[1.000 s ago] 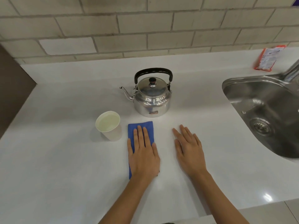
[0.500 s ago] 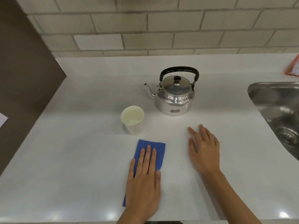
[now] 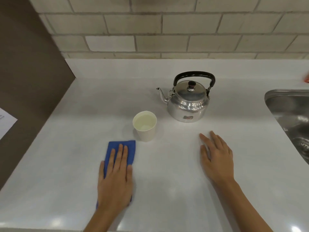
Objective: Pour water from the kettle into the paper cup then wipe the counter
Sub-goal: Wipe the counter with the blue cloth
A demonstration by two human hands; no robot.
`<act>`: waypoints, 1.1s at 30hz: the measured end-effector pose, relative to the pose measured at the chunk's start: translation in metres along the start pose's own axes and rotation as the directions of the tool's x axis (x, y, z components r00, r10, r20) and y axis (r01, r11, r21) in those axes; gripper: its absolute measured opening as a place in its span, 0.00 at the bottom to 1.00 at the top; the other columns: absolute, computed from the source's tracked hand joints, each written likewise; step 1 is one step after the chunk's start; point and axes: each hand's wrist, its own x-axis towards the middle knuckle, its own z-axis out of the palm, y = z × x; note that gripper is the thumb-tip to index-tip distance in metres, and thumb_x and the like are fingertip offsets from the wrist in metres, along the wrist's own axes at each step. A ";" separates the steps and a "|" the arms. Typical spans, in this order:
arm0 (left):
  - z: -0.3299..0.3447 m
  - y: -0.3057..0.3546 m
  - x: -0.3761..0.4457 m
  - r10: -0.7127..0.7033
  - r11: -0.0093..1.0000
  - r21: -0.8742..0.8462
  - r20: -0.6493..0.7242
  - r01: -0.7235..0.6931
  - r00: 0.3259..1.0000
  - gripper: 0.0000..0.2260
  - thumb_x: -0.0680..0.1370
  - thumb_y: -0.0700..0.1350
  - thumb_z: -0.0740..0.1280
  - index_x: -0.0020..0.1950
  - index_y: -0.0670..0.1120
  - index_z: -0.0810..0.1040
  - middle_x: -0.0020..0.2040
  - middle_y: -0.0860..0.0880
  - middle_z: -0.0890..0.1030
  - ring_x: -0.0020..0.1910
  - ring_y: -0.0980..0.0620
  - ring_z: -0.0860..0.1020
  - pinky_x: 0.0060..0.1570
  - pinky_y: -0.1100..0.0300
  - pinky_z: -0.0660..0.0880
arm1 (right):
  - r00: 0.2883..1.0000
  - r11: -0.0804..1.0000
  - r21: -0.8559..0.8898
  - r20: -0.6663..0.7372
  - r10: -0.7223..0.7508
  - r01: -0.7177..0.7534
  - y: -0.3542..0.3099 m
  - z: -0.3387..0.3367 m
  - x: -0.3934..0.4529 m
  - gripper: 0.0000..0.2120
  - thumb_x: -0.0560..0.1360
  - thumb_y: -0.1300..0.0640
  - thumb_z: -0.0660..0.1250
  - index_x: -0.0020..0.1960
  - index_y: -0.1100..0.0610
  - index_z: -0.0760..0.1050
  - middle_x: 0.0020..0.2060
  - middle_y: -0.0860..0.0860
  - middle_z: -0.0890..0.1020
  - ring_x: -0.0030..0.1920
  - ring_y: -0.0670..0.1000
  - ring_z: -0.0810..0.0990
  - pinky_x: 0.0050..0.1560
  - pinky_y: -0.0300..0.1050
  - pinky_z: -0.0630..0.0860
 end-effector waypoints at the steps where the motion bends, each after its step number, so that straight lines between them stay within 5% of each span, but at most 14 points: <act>1: -0.003 -0.017 0.020 -0.027 1.000 0.014 -0.022 0.028 0.999 0.25 0.81 0.49 0.49 0.79 0.46 0.59 0.79 0.49 0.60 0.78 0.48 0.61 0.73 0.46 0.57 | 1.000 1.000 -0.004 0.001 -0.001 0.001 0.000 0.000 0.000 0.21 0.80 0.57 0.62 0.73 0.49 0.71 0.77 0.54 0.67 0.77 0.57 0.63 0.74 0.55 0.58; 6: -0.011 -0.063 0.138 -0.166 0.978 -0.116 0.055 0.171 0.985 0.24 0.84 0.52 0.46 0.80 0.54 0.44 0.81 0.56 0.47 0.80 0.52 0.45 0.78 0.47 0.44 | 1.000 1.000 0.010 0.003 -0.019 0.019 0.002 0.002 -0.002 0.22 0.82 0.57 0.60 0.74 0.48 0.69 0.78 0.54 0.65 0.79 0.55 0.59 0.75 0.54 0.56; 10: -0.006 -0.021 0.182 0.100 0.991 -0.100 0.081 -0.092 0.992 0.25 0.84 0.50 0.47 0.80 0.53 0.45 0.81 0.57 0.48 0.80 0.51 0.45 0.78 0.49 0.44 | 0.999 0.999 0.024 0.018 -0.035 0.034 0.003 0.002 -0.001 0.22 0.82 0.57 0.59 0.75 0.48 0.68 0.78 0.54 0.64 0.79 0.54 0.58 0.76 0.53 0.54; 13: 0.000 -0.037 0.161 0.248 0.965 -0.105 0.077 -0.239 0.966 0.24 0.83 0.54 0.43 0.80 0.58 0.47 0.79 0.63 0.48 0.78 0.61 0.45 0.77 0.55 0.45 | 0.999 0.998 0.041 0.009 -0.040 0.039 0.003 0.002 -0.001 0.22 0.82 0.57 0.59 0.75 0.48 0.69 0.78 0.53 0.64 0.79 0.53 0.58 0.77 0.53 0.54; 17: -0.014 -0.105 0.171 0.038 0.999 -0.020 0.020 -0.038 0.999 0.23 0.84 0.50 0.47 0.80 0.53 0.51 0.81 0.56 0.53 0.80 0.54 0.51 0.76 0.50 0.50 | 1.000 0.998 0.047 -0.004 -0.031 0.031 0.000 0.001 -0.002 0.21 0.81 0.58 0.60 0.74 0.49 0.70 0.77 0.54 0.65 0.79 0.54 0.59 0.76 0.54 0.56; 20: -0.022 -0.096 0.165 -0.114 0.992 -0.040 0.042 0.116 0.993 0.24 0.84 0.49 0.48 0.80 0.52 0.47 0.81 0.54 0.50 0.80 0.51 0.49 0.77 0.48 0.48 | 1.000 0.999 0.035 -0.001 -0.021 0.021 -0.004 0.000 -0.002 0.21 0.81 0.59 0.61 0.74 0.49 0.70 0.77 0.54 0.66 0.79 0.54 0.60 0.76 0.54 0.55; 28: -0.011 -0.075 0.039 0.093 0.995 -0.037 0.077 -0.091 0.993 0.27 0.79 0.58 0.35 0.79 0.57 0.39 0.79 0.61 0.42 0.79 0.59 0.41 0.79 0.53 0.45 | 1.000 1.000 0.004 0.010 0.007 -0.007 -0.011 -0.001 -0.001 0.22 0.80 0.61 0.61 0.73 0.51 0.71 0.77 0.55 0.66 0.78 0.56 0.61 0.76 0.56 0.55; 33: -0.021 -0.102 0.087 -0.113 0.993 -0.038 0.063 0.116 0.992 0.25 0.83 0.55 0.42 0.80 0.55 0.41 0.81 0.58 0.43 0.80 0.57 0.42 0.79 0.50 0.43 | 1.000 1.000 -0.001 0.010 -0.009 0.009 -0.014 0.004 -0.001 0.23 0.80 0.63 0.59 0.74 0.52 0.70 0.77 0.55 0.66 0.79 0.55 0.60 0.77 0.56 0.53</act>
